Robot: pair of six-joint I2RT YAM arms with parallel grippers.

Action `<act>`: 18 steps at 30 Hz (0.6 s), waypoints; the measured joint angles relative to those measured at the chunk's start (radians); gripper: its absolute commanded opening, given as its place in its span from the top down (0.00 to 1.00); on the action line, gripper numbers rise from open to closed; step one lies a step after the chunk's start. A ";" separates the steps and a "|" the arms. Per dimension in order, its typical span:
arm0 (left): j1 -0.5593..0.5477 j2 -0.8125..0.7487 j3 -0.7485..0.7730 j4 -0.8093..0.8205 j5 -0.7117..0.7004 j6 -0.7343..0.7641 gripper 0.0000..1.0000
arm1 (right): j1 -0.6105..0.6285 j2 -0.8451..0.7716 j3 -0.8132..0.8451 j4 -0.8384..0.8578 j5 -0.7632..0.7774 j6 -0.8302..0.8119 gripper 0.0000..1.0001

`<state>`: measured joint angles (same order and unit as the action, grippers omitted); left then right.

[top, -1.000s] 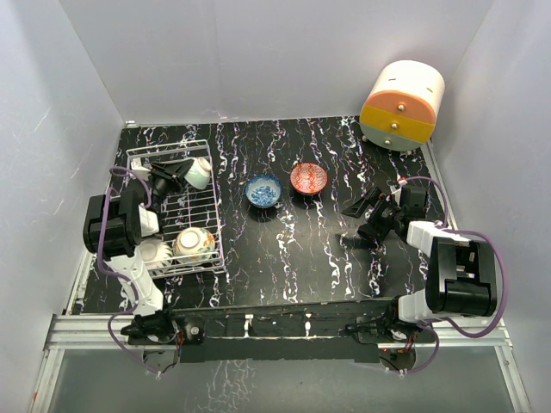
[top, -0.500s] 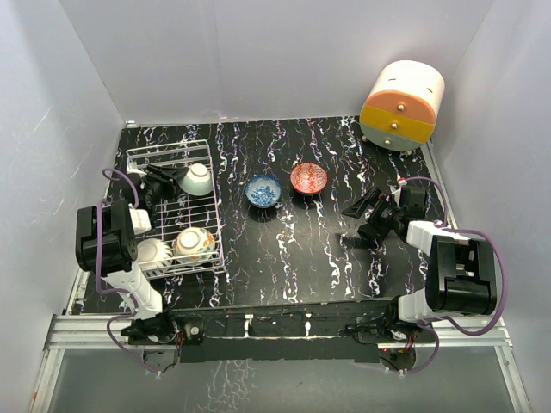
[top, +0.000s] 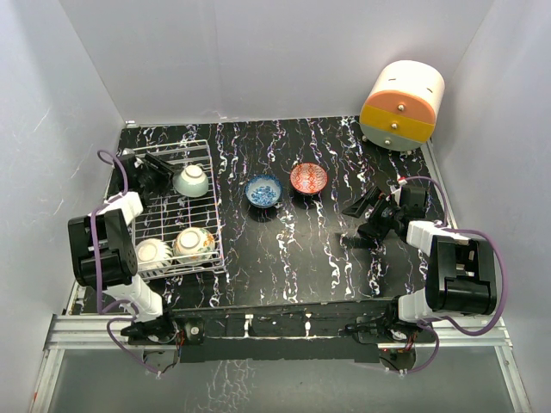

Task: Load the bowls into the dish rack

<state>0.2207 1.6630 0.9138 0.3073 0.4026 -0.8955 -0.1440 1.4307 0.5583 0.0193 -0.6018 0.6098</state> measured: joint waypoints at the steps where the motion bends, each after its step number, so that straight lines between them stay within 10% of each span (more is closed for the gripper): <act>1: 0.000 -0.002 0.006 -0.027 -0.009 0.014 0.48 | 0.000 0.000 0.000 0.003 0.000 0.000 0.02; 18: 0.000 -0.058 0.084 -0.362 -0.189 0.199 0.31 | 0.000 0.000 0.000 0.012 -0.007 0.002 0.02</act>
<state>0.2211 1.6047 0.9974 -0.0544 0.2134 -0.6964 -0.1440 1.4307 0.5583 0.0311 -0.6086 0.6121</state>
